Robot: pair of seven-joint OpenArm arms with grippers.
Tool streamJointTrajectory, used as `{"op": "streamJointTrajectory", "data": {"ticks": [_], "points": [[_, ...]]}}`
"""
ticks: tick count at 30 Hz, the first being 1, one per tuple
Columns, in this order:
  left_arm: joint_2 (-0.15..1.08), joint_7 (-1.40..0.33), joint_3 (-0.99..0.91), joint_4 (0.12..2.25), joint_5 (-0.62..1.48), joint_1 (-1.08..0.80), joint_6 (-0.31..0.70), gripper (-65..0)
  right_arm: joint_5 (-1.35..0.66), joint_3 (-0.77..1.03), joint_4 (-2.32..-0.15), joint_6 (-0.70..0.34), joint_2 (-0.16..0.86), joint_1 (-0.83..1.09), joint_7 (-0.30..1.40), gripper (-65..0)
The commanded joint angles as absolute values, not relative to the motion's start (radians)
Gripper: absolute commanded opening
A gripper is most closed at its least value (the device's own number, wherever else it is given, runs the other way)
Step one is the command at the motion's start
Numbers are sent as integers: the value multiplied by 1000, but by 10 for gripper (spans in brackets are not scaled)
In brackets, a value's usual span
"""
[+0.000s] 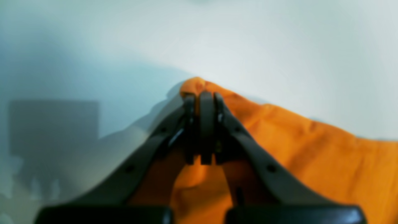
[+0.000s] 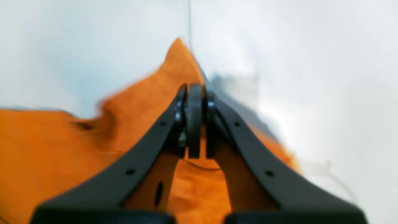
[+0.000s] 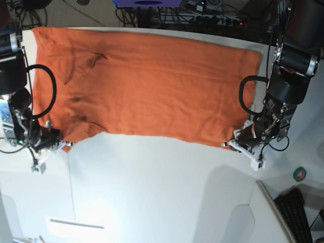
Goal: Layout the t-shirt on the table in an organized manner, then fold the t-shirt properly
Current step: 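Fold the hem over toward the collar edge with both grippers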
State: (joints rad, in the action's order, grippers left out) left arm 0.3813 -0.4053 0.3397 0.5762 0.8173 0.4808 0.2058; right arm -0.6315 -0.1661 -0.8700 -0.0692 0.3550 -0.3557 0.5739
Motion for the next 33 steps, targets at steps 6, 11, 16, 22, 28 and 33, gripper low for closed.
{"op": "streamJointTrajectory", "data": {"ticks": [6, 11, 16, 22, 28, 33], "points": [[435, -501, 265, 754, 825, 432, 205, -650, -633, -70, -983, -68, 384, -337, 570, -650], [437, -504, 194, 806, 826, 403, 205, -650, -633, -64, -1036, -68, 380, -311, 602, -650], [456, -591, 139, 883, 826, 384, 205, -650, -633, -64, -1107, -68, 386, -263, 602, -650], [458, -705, 13, 1067, 825, 295, 205, -650, -633, -18, -1199, -68, 398, -170, 604, -650], [489, -740, -31, 1162, 825, 213, 205, -650, -633, 56, -1313, -68, 401, -62, 604, -650], [522, -791, -36, 1173, 831, 166, 205, -650, -633, 113, -1400, -68, 392, 15, 688, -650]]}}
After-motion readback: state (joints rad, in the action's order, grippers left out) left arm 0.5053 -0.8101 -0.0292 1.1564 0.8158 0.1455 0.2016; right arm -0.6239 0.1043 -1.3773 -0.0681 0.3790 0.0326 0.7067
